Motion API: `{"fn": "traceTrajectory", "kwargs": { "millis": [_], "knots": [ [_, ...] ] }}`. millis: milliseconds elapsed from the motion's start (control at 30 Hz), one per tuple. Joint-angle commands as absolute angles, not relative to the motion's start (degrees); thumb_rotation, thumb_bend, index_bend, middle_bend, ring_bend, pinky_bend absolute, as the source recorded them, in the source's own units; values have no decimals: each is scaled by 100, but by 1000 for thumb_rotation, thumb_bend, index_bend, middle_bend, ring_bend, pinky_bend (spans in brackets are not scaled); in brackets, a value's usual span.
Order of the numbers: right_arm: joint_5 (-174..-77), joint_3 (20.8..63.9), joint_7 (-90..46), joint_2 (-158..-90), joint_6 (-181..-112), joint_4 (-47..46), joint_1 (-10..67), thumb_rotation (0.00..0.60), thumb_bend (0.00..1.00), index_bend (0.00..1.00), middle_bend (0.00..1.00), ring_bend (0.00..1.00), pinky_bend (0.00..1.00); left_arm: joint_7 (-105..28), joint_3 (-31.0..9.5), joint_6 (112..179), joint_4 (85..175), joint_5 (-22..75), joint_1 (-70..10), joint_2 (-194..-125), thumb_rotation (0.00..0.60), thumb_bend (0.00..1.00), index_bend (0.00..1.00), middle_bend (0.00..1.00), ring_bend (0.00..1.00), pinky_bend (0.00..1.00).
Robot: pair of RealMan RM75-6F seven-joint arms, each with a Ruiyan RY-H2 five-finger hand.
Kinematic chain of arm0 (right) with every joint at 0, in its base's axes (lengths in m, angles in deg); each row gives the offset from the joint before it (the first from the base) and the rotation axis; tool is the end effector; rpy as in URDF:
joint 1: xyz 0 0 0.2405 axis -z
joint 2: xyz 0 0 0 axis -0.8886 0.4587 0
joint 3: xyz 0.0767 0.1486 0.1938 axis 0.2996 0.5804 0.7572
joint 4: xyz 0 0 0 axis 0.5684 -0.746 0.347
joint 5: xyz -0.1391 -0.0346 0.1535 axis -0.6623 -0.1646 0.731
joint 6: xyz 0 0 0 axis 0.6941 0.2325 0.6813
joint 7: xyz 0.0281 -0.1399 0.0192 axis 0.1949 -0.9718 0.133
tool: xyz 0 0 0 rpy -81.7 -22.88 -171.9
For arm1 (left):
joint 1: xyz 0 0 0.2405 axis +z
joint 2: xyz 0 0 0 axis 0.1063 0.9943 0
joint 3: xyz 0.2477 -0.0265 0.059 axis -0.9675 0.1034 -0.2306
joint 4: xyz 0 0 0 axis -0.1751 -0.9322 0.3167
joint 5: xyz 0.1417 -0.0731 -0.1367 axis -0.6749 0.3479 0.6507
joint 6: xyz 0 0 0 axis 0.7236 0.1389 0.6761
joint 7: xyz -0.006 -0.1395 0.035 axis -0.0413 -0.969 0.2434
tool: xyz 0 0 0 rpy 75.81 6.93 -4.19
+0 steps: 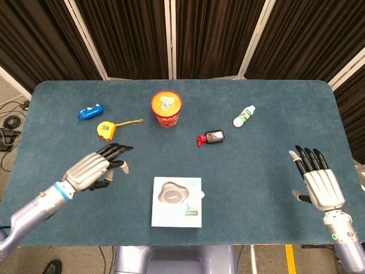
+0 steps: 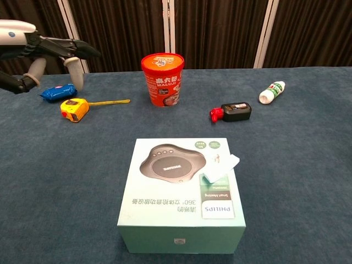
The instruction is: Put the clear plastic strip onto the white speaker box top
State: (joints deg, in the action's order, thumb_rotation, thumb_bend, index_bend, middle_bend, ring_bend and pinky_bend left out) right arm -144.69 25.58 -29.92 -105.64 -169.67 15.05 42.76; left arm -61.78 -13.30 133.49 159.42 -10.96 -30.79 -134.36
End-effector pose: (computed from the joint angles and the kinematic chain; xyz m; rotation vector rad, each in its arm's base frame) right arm -0.2878 -0.2287 0.1476 1.5779 -0.7210 0.8671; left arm -0.1535 0.2908 0.1023 -2.1404 -1.1168 -1.1335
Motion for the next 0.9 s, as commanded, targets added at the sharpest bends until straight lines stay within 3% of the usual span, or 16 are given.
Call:
{"fn": "traceTrajectory", "kwargs": {
  "millis": [33,400,900],
  "knots": [
    [-14444,2572,-3071,-10621,-17067,1699,4457,600,0,5,0,0,0,-6218,-1260,12915,16196,-969,-3438,-13589,600,1000,399,0,0,0],
    [-14441,2841,-3257,-10684,-16978,1610,4697,600,0,25,0,0,0,-5248,-1028,12009,16327,-225,-4270,-14330,600,1000,416,0,0,0],
    [-14442,3104,-3223,-10712,-16802,1519,4850,600,0,39,0,0,0,-3836,-1040,12062,15598,228,-4709,-15858,600,1000,412,0,0,0]
  ]
}}
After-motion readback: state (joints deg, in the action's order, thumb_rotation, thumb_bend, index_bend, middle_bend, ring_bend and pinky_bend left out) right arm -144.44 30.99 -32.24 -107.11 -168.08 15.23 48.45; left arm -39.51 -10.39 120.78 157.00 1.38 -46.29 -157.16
